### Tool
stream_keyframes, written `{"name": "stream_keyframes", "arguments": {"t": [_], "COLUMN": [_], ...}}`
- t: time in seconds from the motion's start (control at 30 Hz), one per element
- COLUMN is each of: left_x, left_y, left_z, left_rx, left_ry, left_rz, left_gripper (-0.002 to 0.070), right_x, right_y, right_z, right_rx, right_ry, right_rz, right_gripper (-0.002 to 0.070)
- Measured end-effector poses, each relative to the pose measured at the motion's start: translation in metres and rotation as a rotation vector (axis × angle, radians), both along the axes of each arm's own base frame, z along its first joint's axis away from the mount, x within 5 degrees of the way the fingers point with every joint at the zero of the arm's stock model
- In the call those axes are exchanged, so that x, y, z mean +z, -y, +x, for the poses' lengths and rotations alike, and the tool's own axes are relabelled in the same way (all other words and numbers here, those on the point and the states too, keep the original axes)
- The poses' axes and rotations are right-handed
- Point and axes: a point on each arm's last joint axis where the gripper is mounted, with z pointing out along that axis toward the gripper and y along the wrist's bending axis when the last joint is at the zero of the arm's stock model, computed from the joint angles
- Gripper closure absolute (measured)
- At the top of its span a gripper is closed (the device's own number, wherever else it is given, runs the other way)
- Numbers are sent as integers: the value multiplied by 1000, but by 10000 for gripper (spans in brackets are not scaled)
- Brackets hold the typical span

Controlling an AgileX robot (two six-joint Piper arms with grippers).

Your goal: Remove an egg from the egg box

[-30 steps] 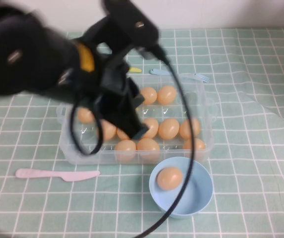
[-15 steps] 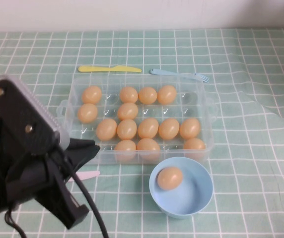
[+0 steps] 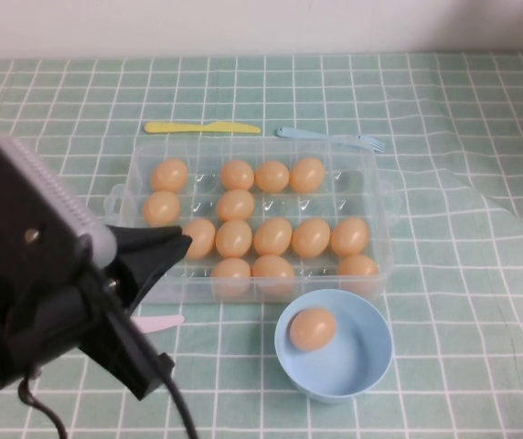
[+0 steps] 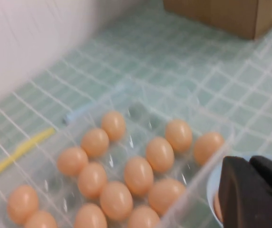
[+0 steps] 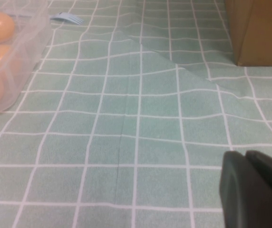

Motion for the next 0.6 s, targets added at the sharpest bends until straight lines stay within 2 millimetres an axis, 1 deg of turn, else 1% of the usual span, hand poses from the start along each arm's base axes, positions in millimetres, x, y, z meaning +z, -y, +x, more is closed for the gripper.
{"name": "stream_keyframes", "arguments": {"t": [0.07,0.13,0.2,0.27,0.37,0.5,0.6], "left_x": [-6,-14,-24,-34,-51,-68,-82], "left_y": [-5,-14,-27,-45,-70,-94,-105], "left_z": [-2,-6,-9,-16,-26,-43,-55], "left_rx": [10,41,93,166,282,424,503], "left_ry": [64,124,205,310,417,481,496], "left_rz": [-52,-125,-202,-280,-342,-400,-432], "left_gripper": [676,676,676,676,676,676,676], "right_x": [0,0,0,0,0,0,0], "right_y": [0,0,0,0,0,0,0], "right_z": [0,0,0,0,0,0,0], "right_rx": [0,0,0,0,0,0,0], "right_ry": [0,0,0,0,0,0,0], "right_rz": [0,0,2,2,2,2,2], "right_gripper": [694,694,694,694,694,694,694]}}
